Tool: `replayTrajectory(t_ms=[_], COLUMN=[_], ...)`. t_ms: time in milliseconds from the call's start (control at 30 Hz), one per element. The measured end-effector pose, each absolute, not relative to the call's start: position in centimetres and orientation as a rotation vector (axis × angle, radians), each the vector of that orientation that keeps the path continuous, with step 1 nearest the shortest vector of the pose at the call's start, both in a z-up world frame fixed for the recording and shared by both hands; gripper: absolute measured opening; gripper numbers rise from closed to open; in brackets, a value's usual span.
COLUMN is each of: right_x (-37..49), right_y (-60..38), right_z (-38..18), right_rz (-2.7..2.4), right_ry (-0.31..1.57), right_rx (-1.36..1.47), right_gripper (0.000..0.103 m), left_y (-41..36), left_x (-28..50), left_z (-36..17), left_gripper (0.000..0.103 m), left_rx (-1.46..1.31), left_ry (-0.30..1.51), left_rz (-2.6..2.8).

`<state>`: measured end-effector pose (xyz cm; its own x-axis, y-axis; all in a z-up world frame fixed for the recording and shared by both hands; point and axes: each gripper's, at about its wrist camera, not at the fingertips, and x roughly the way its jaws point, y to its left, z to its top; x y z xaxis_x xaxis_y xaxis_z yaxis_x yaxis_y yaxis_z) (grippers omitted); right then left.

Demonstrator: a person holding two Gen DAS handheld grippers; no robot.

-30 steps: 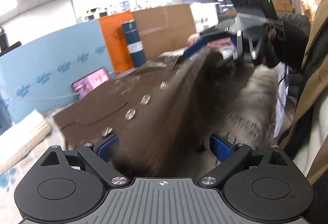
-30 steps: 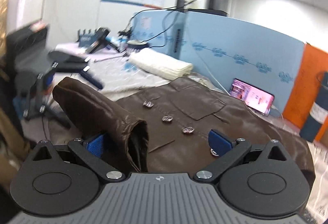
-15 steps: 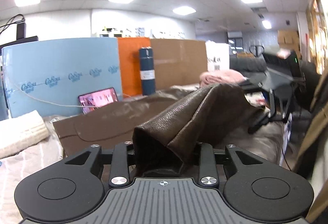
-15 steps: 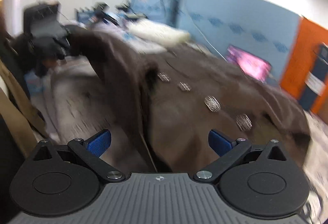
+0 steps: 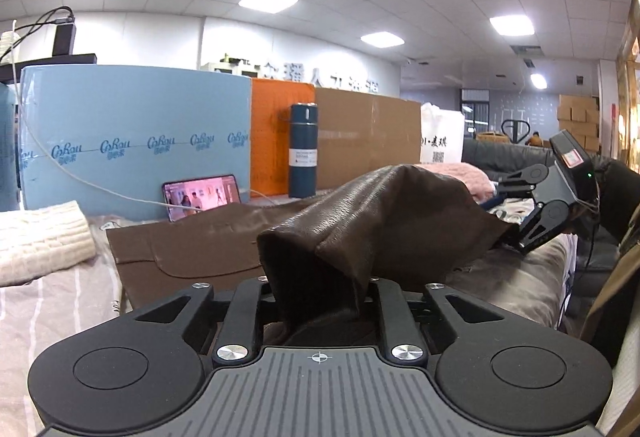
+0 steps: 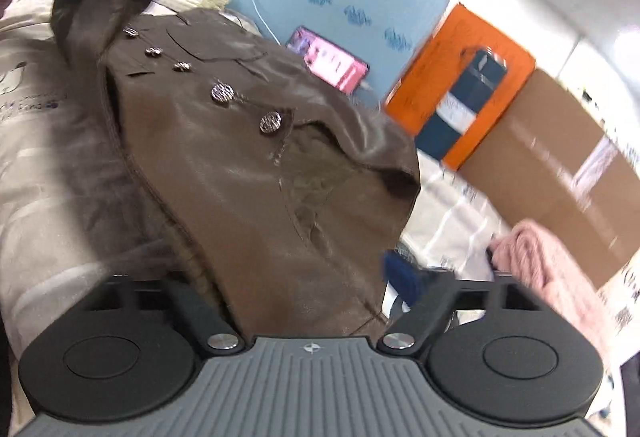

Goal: Fold clothes

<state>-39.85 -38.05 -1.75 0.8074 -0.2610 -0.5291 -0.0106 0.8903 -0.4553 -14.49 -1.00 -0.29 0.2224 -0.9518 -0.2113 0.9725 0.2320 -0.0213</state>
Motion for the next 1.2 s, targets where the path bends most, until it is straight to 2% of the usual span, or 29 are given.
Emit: replayTrajectory(t_ms=[33,67,100,167,400,667,933,1200], right_x=[-40.1,-40.3,-40.5,-41.0,-42.9,-38.7,-30.9,-25.4], right_y=[-37.9,-37.8,-37.7,-37.5,-36.4,-39.4,-44.4,-47.5], right_z=[-1.7,-1.6,-1.4,-1.0,1.7,5.2,6.4,3.9], right_rz=[-0.120,-0.104,-0.090,-0.074,-0.093,-0.064,0.021,0.063], right_ry=[0.612,0.613,0.621,0.645,0.571,0.482,0.530,0.634], right_rx=[-0.464,-0.460,-0.452,-0.439,-0.455,-0.488,-0.397,-0.306], right_gripper=[0.031,0.015,0.008,0.005,0.004,0.004,0.004,0.004], left_y=[-0.7,-0.5,-0.4,0.0,1.0,-2.2,-6.1,-9.1], left_x=[-14.8,-15.0,-15.2,-15.8,-16.3,-11.5,-2.9,1.1], left_z=[-0.3,-0.3,-0.2,0.0,1.2,3.2,1.9,0.0], left_gripper=[0.011,0.009,0.007,0.006,0.005,0.006,0.007,0.007], left_rx=[0.122,0.124,0.126,0.121,0.078,0.023,-0.068,-0.045], left_ry=[0.192,0.191,0.191,0.191,0.141,0.121,0.333,0.463], left_rz=[-1.342,-1.351,-1.361,-1.384,-1.399,-1.268,-1.218,-1.150])
